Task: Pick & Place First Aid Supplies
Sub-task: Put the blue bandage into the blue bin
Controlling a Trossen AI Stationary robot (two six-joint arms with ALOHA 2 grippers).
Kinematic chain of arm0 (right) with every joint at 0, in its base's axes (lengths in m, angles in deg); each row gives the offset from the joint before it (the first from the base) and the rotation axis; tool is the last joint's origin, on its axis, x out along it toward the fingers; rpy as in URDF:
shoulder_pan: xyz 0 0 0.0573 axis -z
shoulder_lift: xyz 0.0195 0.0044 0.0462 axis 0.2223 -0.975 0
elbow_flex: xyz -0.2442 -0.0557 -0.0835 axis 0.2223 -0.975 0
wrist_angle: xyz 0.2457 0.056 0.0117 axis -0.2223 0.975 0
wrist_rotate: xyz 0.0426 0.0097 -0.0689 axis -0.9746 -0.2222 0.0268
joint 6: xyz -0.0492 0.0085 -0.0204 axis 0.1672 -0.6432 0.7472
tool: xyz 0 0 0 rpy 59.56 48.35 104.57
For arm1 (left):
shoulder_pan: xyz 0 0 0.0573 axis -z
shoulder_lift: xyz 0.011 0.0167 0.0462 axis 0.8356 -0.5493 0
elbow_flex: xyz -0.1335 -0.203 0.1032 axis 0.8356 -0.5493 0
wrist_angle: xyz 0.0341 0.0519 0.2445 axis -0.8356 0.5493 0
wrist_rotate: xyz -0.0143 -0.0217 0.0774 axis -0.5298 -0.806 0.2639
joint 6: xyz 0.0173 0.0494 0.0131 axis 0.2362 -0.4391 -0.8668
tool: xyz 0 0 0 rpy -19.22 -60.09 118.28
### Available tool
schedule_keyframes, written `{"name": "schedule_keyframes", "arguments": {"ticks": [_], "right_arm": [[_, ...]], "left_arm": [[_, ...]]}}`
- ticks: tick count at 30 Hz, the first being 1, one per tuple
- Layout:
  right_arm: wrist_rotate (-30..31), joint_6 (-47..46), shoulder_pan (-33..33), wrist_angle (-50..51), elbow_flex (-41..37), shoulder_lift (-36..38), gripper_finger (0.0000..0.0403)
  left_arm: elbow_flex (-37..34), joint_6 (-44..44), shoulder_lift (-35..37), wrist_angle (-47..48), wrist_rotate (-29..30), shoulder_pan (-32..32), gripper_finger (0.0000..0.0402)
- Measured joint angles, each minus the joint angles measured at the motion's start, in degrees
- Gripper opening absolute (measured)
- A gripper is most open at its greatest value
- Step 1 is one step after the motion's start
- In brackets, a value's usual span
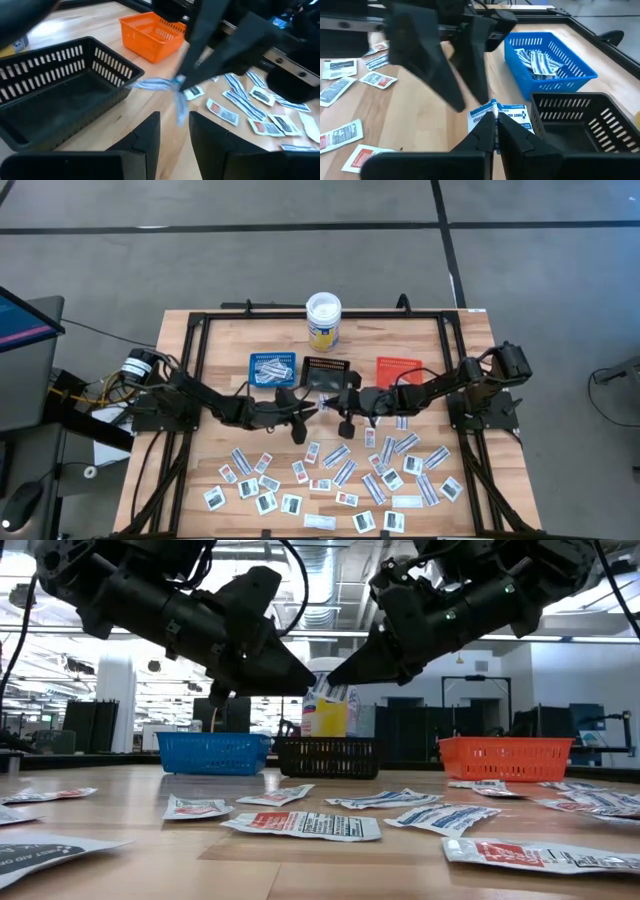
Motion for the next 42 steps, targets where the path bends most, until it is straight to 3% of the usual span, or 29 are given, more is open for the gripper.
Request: {"name": "schedule_keyframes", "arguments": {"ticks": [17, 29, 42], "right_arm": [[-0.2, 0.0, -0.4, -5.6, 0.0, 0.0, 0.0007], [0.5, 1.6, -0.3, -6.3, 1.0, -4.5, 0.0008], [2.3, 4.4, -0.7, -6.1, 1.0, -3.6, 0.0088]], "left_arm": [[0.0, -1.3, 0.0, -0.4, 0.0, 0.0, 0.0100], [-0.1, -3.9, -0.1, -1.5, -1.7, 0.1, 0.0009], [-0.2, -3.9, 0.0, -1.4, -1.9, 0.8, 0.0004]]}}
